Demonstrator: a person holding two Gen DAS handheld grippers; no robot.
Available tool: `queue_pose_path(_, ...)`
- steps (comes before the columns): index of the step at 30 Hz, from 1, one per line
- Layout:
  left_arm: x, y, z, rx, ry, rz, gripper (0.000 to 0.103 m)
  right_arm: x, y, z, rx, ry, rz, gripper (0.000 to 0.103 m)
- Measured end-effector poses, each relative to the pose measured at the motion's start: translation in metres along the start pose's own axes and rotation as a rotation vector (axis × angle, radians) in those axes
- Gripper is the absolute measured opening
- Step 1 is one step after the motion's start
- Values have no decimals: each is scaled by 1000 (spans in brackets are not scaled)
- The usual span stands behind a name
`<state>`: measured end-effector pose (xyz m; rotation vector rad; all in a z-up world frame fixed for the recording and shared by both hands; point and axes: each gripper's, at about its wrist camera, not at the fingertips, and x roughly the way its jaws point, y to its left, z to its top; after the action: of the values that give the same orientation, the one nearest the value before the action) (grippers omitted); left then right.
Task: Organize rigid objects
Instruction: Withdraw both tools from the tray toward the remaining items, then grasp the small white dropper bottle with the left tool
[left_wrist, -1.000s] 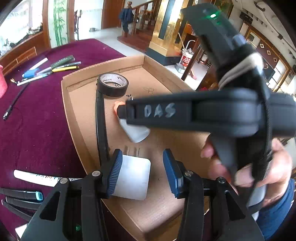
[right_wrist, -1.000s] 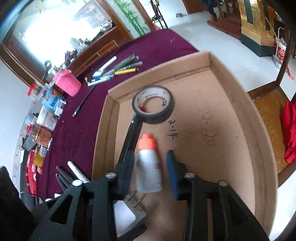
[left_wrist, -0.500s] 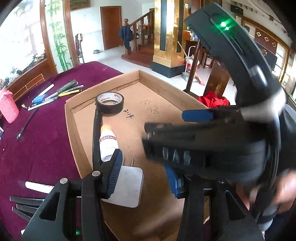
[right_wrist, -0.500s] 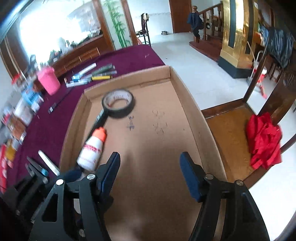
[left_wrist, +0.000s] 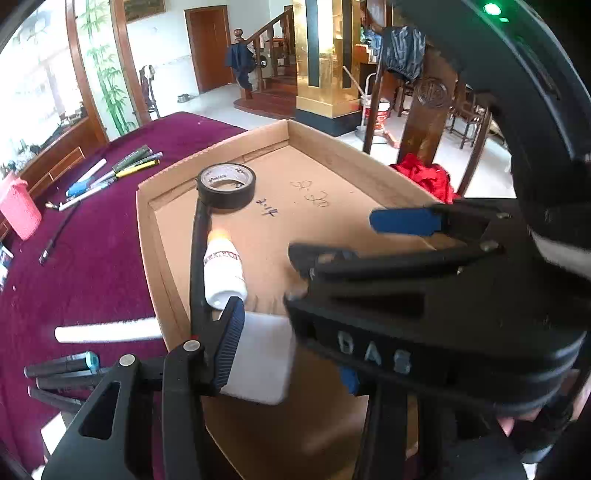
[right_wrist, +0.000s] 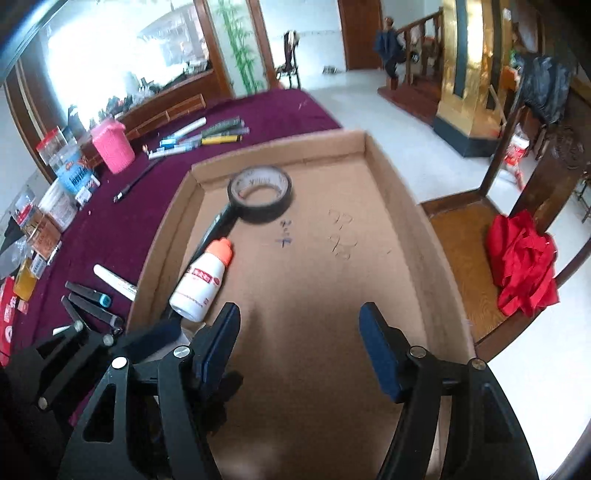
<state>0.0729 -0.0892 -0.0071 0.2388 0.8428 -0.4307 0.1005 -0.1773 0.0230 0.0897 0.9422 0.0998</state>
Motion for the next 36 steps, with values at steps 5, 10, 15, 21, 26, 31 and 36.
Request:
queue_pose_path(5,-32,5,-5,10,-87,54,44,-42,5,-3,-3,-143,-58,61)
queue_pose_path(10,-55,19,-17,-11,-123,90,44,-67,24,-10,-40,-202,-47,61)
queue_pose_path(15,-73,42,-35,-49,-145,126,44,-75,56,-20,-87,-221,1,61)
queue_pose_path(21,-101,76,-60,-133,-172,133,44,-76,85,-35,-98,-202,82,57)
queue_pose_path(26,-134,121,-90,-219,-179,101,44,-75,111,-54,-106,-154,181,57)
queue_pose_path(31,-161,178,-139,-258,-114,89,44,-79,134,-75,-161,-156,297,58)
queue_pose_path(36,-165,213,-178,-241,-45,184,44,-77,151,-86,-220,-167,331,58)
